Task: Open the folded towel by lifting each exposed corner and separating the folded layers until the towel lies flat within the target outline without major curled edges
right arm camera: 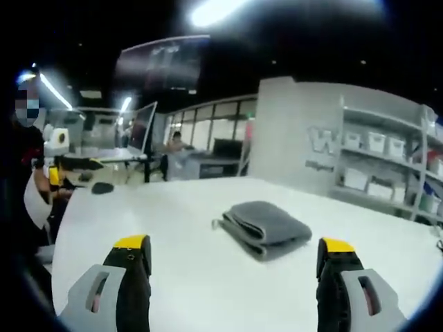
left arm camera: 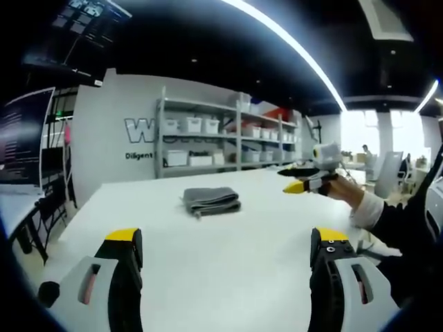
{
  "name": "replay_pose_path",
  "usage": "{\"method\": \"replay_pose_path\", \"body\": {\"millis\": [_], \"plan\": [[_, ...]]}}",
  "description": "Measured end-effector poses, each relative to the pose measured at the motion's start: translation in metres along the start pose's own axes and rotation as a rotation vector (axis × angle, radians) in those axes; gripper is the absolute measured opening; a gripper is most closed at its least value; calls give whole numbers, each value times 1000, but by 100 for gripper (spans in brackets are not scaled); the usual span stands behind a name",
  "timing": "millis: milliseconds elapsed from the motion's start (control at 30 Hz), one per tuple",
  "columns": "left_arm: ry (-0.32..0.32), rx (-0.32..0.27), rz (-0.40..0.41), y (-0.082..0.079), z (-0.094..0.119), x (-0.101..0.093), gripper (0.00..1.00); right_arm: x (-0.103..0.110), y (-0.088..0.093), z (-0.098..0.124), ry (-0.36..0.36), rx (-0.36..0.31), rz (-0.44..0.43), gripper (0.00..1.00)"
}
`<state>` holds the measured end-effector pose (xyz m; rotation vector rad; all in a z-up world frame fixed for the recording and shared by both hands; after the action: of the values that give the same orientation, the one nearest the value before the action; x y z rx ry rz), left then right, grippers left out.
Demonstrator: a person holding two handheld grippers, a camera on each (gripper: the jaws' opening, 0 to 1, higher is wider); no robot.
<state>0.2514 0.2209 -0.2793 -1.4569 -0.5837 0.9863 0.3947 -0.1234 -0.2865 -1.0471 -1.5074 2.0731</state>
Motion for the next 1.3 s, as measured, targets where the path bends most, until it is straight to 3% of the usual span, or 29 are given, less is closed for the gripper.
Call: {"method": "replay_pose_path", "body": {"millis": [467, 900, 1300], "plan": [[-7, -13, 3, -4, 4, 2, 99, -10, 4, -22, -13, 29, 30, 99], [17, -7, 0, -4, 3, -2, 100, -21, 9, -30, -14, 11, -16, 100], [-2, -5, -9, -2, 3, 0, 100, -22, 17, -42, -9, 22, -19, 100]]}}
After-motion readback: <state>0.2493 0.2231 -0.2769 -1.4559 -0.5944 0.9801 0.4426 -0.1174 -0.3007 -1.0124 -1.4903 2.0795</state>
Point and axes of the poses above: the point that each gripper's makers call its tool centre point, and the gripper's own axes: z roughly backward along the fingers, x roughly to its left, y roughly out of its underside, the point moved 6 cm from there along z, roughly backward along the fingers, and after that the axes turned 13 degrees about z, right-handed, at the moved point
